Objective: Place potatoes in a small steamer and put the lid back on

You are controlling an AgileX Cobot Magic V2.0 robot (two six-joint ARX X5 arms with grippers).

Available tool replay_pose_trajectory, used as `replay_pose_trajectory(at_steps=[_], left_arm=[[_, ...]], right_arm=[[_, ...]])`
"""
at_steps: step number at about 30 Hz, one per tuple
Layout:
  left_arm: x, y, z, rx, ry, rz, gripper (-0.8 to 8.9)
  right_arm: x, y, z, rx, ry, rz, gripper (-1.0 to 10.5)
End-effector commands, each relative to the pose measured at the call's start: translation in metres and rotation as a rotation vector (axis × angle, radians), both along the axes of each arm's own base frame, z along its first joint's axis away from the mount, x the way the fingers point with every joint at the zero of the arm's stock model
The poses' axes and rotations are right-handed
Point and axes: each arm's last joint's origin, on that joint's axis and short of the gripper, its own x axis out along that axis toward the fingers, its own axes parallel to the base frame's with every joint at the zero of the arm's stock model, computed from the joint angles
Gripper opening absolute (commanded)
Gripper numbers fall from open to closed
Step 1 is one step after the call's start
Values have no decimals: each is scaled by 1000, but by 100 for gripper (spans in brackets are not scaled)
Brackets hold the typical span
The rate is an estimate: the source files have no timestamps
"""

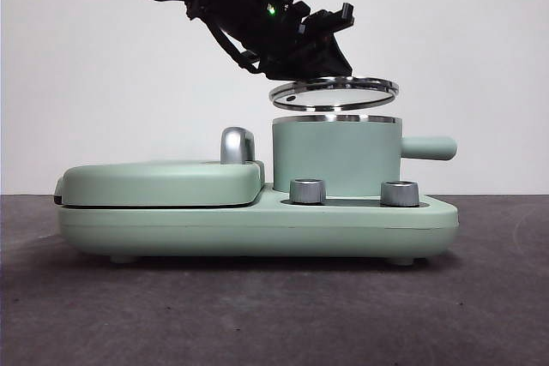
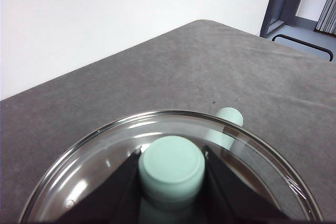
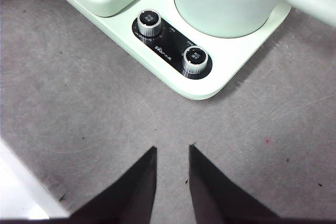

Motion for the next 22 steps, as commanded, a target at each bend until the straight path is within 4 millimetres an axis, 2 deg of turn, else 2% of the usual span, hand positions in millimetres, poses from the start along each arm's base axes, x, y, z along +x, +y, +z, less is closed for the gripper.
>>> replay_pose_trajectory(at_steps=[1,22], left_arm=[[4,-10,-2,-11,-30,-19,15],[3,-12,-12,83,-21,-41,15]], right_arm=[[1,1,3,9,-9,7,99],[1,1,3,9,-9,7,99]])
